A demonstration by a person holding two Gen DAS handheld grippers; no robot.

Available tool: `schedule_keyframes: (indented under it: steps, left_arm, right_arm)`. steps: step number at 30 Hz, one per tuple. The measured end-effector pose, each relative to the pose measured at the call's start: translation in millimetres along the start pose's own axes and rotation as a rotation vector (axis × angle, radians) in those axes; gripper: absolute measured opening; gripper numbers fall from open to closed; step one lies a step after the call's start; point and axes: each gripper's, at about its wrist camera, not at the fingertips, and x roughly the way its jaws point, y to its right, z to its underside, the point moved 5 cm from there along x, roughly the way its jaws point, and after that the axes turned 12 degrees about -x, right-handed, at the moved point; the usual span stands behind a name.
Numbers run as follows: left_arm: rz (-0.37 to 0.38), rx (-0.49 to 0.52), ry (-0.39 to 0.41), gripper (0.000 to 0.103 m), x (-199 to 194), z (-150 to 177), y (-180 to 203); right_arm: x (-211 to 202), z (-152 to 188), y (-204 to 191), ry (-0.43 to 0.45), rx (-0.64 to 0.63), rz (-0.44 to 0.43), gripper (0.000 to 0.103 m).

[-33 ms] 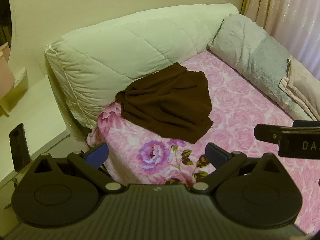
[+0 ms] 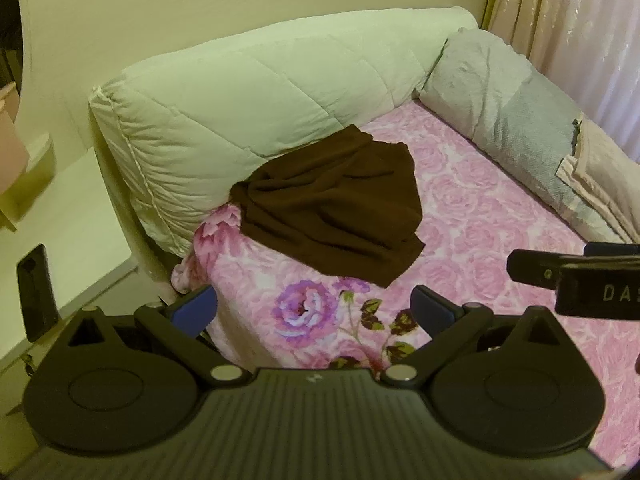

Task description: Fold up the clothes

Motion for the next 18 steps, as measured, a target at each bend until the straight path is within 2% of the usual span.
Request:
schedule_keyframes:
  steps: [6, 9, 18]
  left_arm:
    - [0.006, 0.016, -0.013, 0.101, 2.6, 3.3, 5.8]
    - [0.049, -0.013, -0.029, 0.101, 2.8, 1.2, 3.3]
    - [0.065, 0.008, -0.032, 0.101, -0.6, 6.6, 8.9]
  right_arm:
    - [0.7, -0.5, 0.4, 0.0, 0.0, 0.0, 0.103]
    - [-0.3, -0.5, 1.0, 0.001, -0.002, -0.001, 0.103]
    - [3.3, 7.7, 4.2, -0.001, 0.003, -0.007, 0.103]
